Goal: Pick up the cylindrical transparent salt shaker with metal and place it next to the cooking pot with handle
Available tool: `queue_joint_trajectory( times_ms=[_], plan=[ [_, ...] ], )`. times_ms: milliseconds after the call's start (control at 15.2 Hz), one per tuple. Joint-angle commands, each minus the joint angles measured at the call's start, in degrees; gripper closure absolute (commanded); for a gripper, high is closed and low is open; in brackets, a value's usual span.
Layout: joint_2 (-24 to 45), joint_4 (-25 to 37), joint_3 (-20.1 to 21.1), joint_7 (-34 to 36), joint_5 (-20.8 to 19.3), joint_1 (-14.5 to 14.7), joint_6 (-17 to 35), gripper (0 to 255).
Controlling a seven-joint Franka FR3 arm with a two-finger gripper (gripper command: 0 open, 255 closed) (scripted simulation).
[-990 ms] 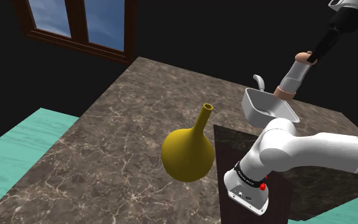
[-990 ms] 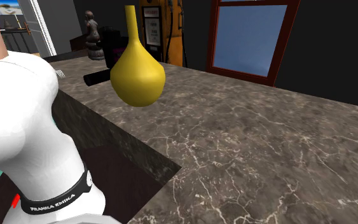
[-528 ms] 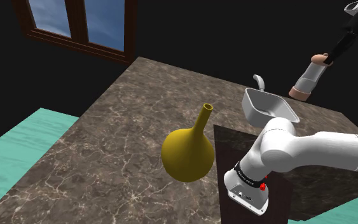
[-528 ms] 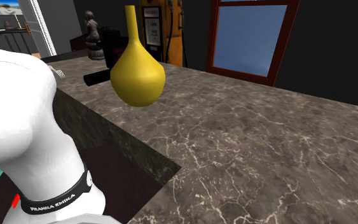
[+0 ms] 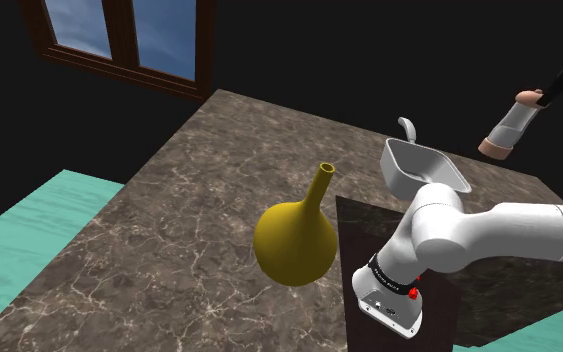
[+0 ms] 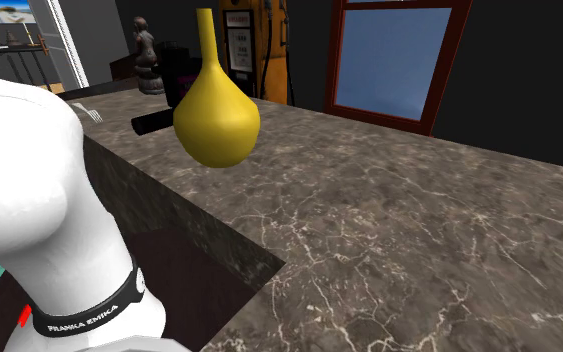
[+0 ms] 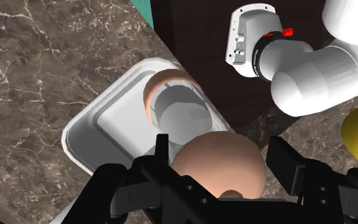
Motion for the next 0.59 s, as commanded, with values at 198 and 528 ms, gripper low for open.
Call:
queue_joint_trajectory(
  times_ms=[198, 528],
  plan=[
    [2.3, 10.3, -5.8, -10.9, -9.6, 4.7, -1.9, 255],
    [4.8, 19.8, -11.8, -21.0, -17.2, 9.3, -2.3, 255]
  ],
)
